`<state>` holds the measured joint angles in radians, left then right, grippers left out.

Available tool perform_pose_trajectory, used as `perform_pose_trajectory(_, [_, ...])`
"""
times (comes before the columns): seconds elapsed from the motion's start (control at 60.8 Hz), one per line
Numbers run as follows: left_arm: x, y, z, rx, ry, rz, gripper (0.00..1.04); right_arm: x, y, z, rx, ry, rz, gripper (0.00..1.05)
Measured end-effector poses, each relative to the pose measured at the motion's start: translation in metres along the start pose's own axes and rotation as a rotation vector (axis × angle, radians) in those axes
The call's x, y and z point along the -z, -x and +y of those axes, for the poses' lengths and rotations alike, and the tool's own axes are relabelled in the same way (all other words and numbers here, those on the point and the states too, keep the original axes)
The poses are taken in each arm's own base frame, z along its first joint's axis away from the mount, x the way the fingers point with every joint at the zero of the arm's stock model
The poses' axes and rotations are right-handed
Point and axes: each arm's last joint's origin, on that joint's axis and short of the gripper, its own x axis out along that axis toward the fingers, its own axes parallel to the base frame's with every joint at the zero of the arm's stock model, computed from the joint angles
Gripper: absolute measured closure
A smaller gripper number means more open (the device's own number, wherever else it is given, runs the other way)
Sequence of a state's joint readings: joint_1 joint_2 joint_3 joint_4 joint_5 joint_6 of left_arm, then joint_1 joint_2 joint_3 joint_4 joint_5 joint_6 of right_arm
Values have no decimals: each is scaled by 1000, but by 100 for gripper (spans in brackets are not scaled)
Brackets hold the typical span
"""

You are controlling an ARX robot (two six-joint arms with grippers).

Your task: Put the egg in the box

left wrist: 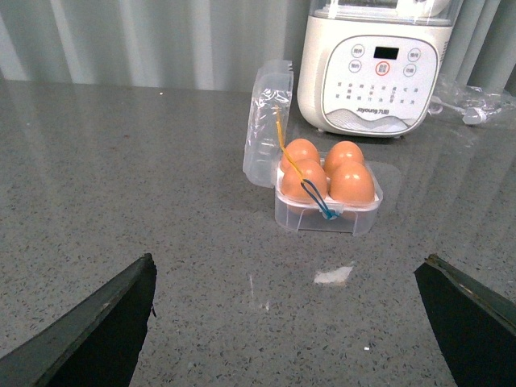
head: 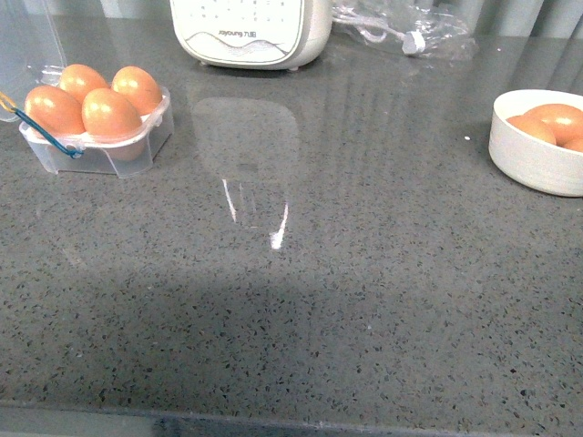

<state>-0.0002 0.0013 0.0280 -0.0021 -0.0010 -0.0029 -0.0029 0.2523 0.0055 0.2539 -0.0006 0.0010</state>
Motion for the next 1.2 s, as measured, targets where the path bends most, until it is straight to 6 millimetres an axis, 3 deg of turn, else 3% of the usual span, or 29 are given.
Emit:
perform_pose_trajectory(0.756, [0, 0, 0, 0, 0, -1, 7, 3, 16, 0, 0, 0, 5, 102])
perform_pose_trajectory(0.937, [0, 0, 0, 0, 0, -1, 7, 3, 16, 0, 0, 1, 5, 59])
perform_pose_trajectory(1.2, [0, 0, 0, 0, 0, -1, 7, 3, 16, 0, 0, 1, 5, 17])
